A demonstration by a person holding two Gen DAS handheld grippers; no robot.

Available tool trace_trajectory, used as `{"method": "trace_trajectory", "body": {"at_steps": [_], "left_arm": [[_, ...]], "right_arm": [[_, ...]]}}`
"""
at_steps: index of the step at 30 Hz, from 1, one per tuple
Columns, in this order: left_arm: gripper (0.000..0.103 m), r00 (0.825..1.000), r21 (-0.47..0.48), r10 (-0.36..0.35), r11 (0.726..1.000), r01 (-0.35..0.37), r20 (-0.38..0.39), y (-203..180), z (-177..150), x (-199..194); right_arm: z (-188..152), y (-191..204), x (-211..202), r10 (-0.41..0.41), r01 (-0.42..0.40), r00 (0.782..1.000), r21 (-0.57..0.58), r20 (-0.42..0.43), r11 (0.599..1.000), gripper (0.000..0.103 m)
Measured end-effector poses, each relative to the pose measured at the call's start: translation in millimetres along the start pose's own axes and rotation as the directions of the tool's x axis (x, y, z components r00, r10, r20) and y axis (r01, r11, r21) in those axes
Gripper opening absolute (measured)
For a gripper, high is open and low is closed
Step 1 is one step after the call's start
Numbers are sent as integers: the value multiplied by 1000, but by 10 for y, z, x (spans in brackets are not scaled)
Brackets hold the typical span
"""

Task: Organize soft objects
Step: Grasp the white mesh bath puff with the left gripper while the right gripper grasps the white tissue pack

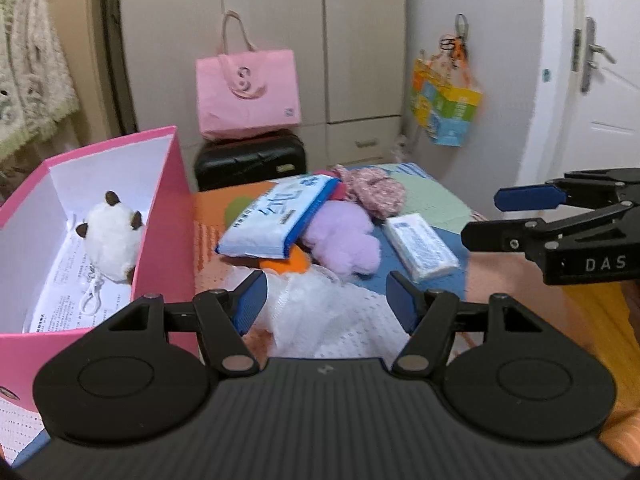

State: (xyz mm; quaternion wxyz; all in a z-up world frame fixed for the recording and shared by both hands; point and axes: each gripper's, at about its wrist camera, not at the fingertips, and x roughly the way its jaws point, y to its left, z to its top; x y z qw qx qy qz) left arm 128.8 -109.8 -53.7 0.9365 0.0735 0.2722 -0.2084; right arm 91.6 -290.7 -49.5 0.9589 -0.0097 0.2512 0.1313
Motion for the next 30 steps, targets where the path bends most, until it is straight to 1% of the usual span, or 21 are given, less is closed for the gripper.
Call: {"method": "trace_trajectory", "body": {"at_steps": [2,4,8,10,14,18,21,25,26,28,29,30], "left_arm": [[65,999,13,45,999,-45,2,-25,-20,95],[65,996,22,89,996,-89,5,-45,-43,189],[65,989,60,145,988,-145,4,-86,-97,322],[65,985,68,170,983,-169,-5,-90,-104,362],[66,986,54,166,985,-164,-26,-54,-82,415],[73,985,81,167,983,-164,-41,-99,-98,455],[76,983,88,176,981,-171,-50,-124,-103,493],[77,979,90,194,978,-188,-64,-146,-94,570],[77,978,92,201,976,-195,-62,-150,-99,578],[77,976,93,213,974,-207,-50,-162,-114,570],[76,975,92,216,973,-212,-45,-164,-119,567],[75,975,89,221,972,-217,-39,-169,-126,566]], "right_arm": [[-31,-50,96,6,-6,1000,6,-3,1000,66],[-61,-79,201,-6,6,1000,12,-14,1000,66],[-106,-131,403,-31,32,999,27,-44,999,66],[-121,-150,470,-33,36,998,54,-57,998,66],[-135,-143,589,-57,63,996,80,-75,995,67],[-133,-146,722,-66,74,994,90,-93,993,67],[-144,-160,817,-81,92,990,92,-113,992,67],[-160,-219,902,-59,76,989,127,-133,989,66],[-165,-227,911,-58,76,989,127,-137,989,65],[-175,-217,910,-70,87,988,117,-141,989,57],[-178,-214,897,-74,90,987,113,-142,990,56],[-178,-220,882,-70,87,987,118,-142,989,52]]}}
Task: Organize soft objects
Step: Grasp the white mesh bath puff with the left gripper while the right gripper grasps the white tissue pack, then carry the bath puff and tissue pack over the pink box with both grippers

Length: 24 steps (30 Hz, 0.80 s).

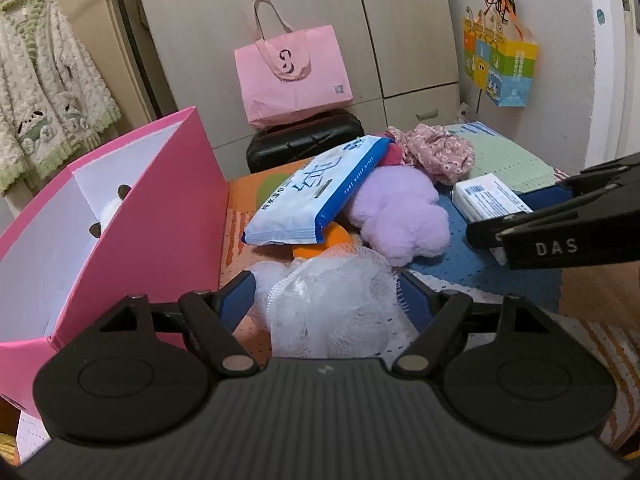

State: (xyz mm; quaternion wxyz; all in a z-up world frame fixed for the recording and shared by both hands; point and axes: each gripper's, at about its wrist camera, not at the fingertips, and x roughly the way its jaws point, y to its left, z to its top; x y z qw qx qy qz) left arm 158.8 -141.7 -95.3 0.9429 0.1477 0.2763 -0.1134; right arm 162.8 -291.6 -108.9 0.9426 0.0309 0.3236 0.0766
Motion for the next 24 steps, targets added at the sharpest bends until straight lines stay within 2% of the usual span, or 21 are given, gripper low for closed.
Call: {"method": "trace_trajectory", "body": {"at_steps": [3,8,10,11,15,24], "left_arm": [[71,999,5,29,1000,-28,-16,-11,-20,45],[70,998,-14,39,999,-40,-49,4,-51,135],[59,998,-20,44,999,-45,-55,11,-55,146],[50,997,-24,52,998,-54,-58,24,-49,147],[41,997,-71,29,997,-34,-76,135,-32,144],[40,997,-116,1,993,-10,-81,234,-48,99]], "right_arm": [[-22,-16,-36,8,-8,1000,13,2,1000,48],[-113,-1,-35,-1,0,1000,6,28,1000,48],[-113,2,-25,-6,5,1000,9,31,1000,48],[-110,20,-30,-11,10,999,10,31,1000,48],[-122,88,-54,-37,37,999,-2,35,999,46],[-200,165,-180,-11,8,1000,108,27,994,45]]}}
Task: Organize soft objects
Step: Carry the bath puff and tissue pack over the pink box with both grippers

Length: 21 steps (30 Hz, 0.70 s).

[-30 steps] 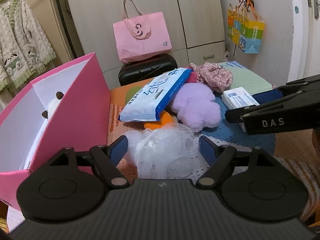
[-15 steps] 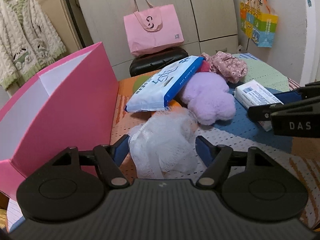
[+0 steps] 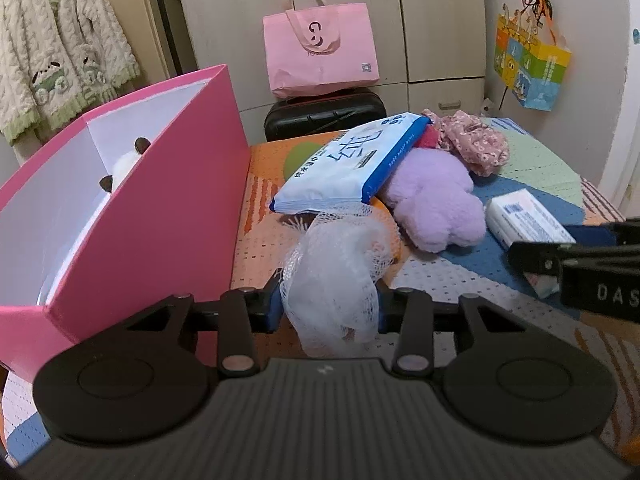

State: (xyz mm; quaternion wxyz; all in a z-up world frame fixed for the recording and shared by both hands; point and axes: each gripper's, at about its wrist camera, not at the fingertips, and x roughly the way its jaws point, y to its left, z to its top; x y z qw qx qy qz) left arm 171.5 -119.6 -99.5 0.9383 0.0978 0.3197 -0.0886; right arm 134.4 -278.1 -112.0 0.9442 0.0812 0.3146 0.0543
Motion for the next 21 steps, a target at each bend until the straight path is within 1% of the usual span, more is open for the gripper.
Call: {"method": "trace_trajectory", "body": {"at_steps": [4,10,12,14,17,21], "left_arm": [[40,999,-29,-36,999,35,-6,37,-10,-60],[39,995,-55,-99,994,98,-12,93,-48,-200],[39,988,-70,-152,986,150,-23,117,-64,-219],[39,985,-79,-171,983,168,-29,118,-88,-234],[39,982,-67,-185,981,183,-36,103,-103,-275],[39,967,-87,-248,966,243,-53,126,-123,-318]], "right_arm": [[-70,26,-83,49,-49,999,5,-14,999,45],[-175,63,-245,39,-39,999,-1,-11,999,45],[-222,48,-278,61,-61,998,4,-7,998,45],[-269,7,-304,76,-76,997,39,4,996,45],[-287,36,-361,85,-85,996,36,10,996,45],[-287,87,-414,102,-102,995,25,-1,994,45]]}}
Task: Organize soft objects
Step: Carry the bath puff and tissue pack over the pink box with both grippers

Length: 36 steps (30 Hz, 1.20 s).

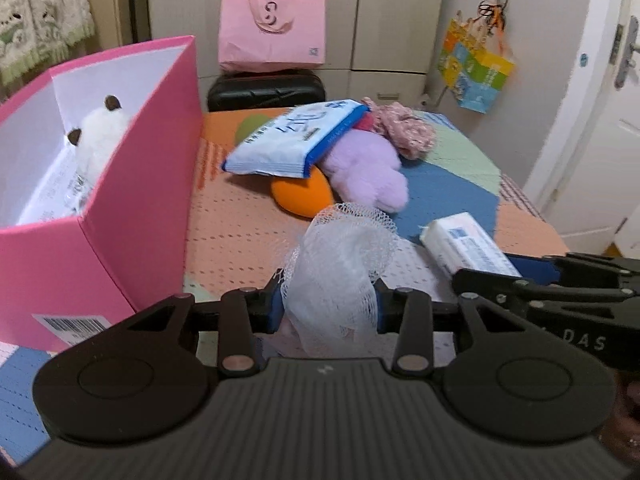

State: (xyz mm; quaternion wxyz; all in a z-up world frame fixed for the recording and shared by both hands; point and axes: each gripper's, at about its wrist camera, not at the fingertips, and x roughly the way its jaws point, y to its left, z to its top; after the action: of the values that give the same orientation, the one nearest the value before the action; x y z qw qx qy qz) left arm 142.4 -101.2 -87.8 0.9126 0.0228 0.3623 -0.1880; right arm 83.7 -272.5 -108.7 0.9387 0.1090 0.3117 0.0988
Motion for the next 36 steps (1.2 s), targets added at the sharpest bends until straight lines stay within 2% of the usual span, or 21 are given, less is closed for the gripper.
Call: {"method": "trace_trajectory", "body": {"at_steps": [9,15,21,27,36], "left_arm": [[39,996,-8,-80,997,80,-44,73,-91,-174],[39,990,-15,-120,993,119,-71,199,-104,-301],[39,980,-18,-174,985,173,-101,322,-137,-453],[39,980,-14,-171,985,171,-97,485,-143,-720],[39,986,7,-148,989,149,-78,766,-177,-1187]], "right_arm": [[57,38,-221,75,-75,997,-4,-8,997,45],[198,-25,-321,93,-94,995,-19,-48,995,45],[249,186,-329,142,-149,985,-66,-98,987,45],[252,378,-390,283,-288,950,-15,-135,958,45],[329,835,-485,391,-402,904,-33,-172,915,45]]}}
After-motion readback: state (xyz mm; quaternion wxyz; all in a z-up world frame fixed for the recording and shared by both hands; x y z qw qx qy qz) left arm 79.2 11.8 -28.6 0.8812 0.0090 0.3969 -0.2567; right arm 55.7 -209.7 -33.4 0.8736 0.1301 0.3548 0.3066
